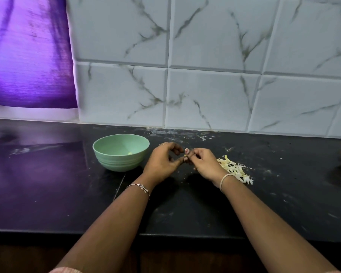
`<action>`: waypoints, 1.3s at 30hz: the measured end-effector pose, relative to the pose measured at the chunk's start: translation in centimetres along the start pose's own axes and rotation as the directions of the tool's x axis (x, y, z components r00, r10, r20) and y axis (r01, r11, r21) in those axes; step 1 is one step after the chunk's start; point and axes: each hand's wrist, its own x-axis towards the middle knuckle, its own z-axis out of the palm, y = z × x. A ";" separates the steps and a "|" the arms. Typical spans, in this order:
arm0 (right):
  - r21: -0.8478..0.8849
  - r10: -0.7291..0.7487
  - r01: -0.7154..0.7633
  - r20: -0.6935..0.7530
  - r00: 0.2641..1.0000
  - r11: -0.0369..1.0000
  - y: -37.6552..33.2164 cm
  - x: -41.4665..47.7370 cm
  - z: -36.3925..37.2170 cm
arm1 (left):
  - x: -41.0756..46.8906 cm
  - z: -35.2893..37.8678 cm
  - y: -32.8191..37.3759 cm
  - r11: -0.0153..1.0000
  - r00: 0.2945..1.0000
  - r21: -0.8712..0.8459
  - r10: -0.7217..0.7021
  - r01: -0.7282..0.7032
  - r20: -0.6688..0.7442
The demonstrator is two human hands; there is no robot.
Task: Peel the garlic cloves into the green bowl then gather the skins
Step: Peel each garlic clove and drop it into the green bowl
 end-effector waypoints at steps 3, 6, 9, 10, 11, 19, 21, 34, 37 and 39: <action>-0.022 -0.019 0.018 -0.018 1.000 1.000 -0.1 0.2 0.3 | 0.0 0.0 0.0 1.000 1.000 0.000 -0.016 0.016 0.000; -0.079 -0.010 0.005 -0.069 0.998 0.997 -0.1 0.2 0.3 | 0.3 0.1 -0.2 0.997 0.997 -0.043 -0.071 0.071 0.013; -0.138 -0.050 0.023 -0.198 0.979 0.990 -0.3 0.0 0.1 | 0.5 0.2 -0.2 0.977 0.990 -0.158 -0.140 0.142 0.024; -0.142 -0.076 0.042 -0.243 0.967 0.989 -0.4 0.0 0.0 | 0.6 0.2 -0.2 0.970 0.987 -0.185 -0.156 0.158 0.027; -0.134 -0.096 0.061 -0.276 0.956 0.989 -0.4 0.1 0.1 | 0.7 0.2 -0.2 0.966 0.986 -0.199 -0.162 0.164 0.026; 0.166 -0.025 0.058 -0.195 0.981 0.984 -0.3 0.2 0.7 | 0.8 0.1 0.1 0.951 0.983 -0.251 -0.169 0.182 0.072; 0.241 0.000 0.049 -0.201 0.980 0.969 -0.3 0.2 0.7 | 0.8 0.0 0.2 0.943 0.982 -0.275 -0.169 0.187 0.090; 0.375 0.071 0.000 -0.175 0.982 0.927 -0.9 -0.1 0.5 | 0.8 -0.1 0.1 0.873 0.965 -0.411 -0.226 0.262 0.135; 0.368 0.065 0.003 -0.172 0.983 0.930 -1.0 -0.2 0.5 | 0.8 0.0 0.1 0.891 0.969 -0.382 -0.216 0.245 0.118; 0.356 0.073 -0.006 -0.176 0.982 0.935 -1.0 -0.2 0.5 | 0.8 0.0 0.1 0.905 0.972 -0.356 -0.202 0.231 0.117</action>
